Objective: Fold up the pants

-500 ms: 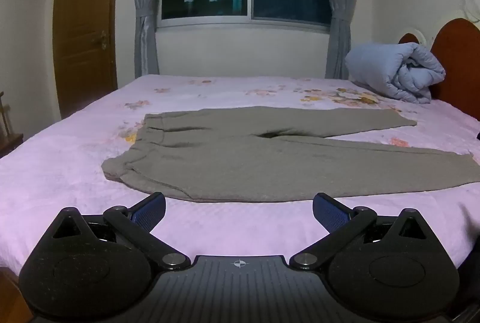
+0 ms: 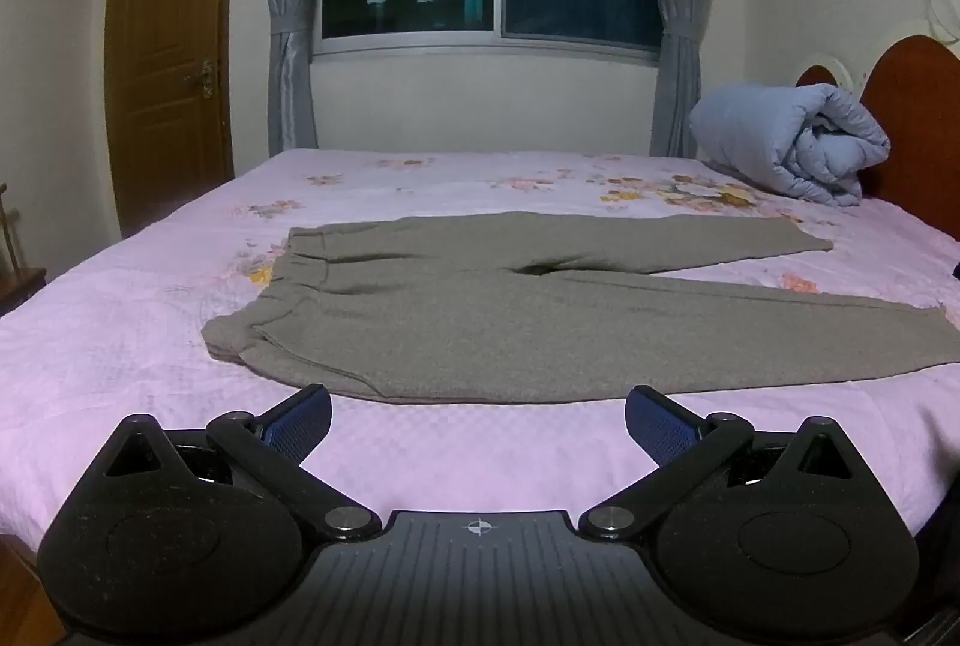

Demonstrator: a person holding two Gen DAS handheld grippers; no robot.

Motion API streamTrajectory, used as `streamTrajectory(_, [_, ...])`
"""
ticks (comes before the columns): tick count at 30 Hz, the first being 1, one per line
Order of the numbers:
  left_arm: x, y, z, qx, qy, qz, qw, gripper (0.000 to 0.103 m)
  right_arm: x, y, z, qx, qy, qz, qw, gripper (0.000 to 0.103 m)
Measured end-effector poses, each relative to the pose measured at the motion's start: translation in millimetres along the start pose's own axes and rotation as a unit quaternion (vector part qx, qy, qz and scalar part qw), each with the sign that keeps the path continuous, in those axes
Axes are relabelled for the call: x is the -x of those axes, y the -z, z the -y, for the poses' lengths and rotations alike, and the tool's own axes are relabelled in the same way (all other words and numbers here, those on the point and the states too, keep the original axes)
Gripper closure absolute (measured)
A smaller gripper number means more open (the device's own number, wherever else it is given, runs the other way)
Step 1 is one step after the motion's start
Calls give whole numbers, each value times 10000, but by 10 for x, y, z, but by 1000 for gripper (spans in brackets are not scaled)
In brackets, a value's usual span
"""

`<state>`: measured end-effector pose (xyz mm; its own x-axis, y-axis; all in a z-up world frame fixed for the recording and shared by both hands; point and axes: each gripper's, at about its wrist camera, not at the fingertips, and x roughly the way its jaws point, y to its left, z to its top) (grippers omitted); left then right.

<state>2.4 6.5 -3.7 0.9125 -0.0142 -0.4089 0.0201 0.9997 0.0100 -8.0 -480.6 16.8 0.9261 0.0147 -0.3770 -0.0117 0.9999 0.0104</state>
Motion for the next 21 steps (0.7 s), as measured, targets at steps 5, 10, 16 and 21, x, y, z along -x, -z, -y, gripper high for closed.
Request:
streamTrajectory(5, [-21, 20, -13, -11, -5, 1, 10000, 0, 0, 1, 1, -1, 1, 0, 10000, 6])
streamTrajectory(10, [8, 5, 34, -8, -21, -1, 10000, 0, 3, 4, 1, -1, 1, 3, 10000, 6])
streamTrajectory(16, [16, 3, 45, -14, -25, -7, 10000, 0, 2, 6, 2, -4, 2, 0, 10000, 6])
streamTrajectory(21, [17, -6, 59, -22, -25, -20, 10000, 0, -1, 9, 1, -1, 1, -3, 10000, 6])
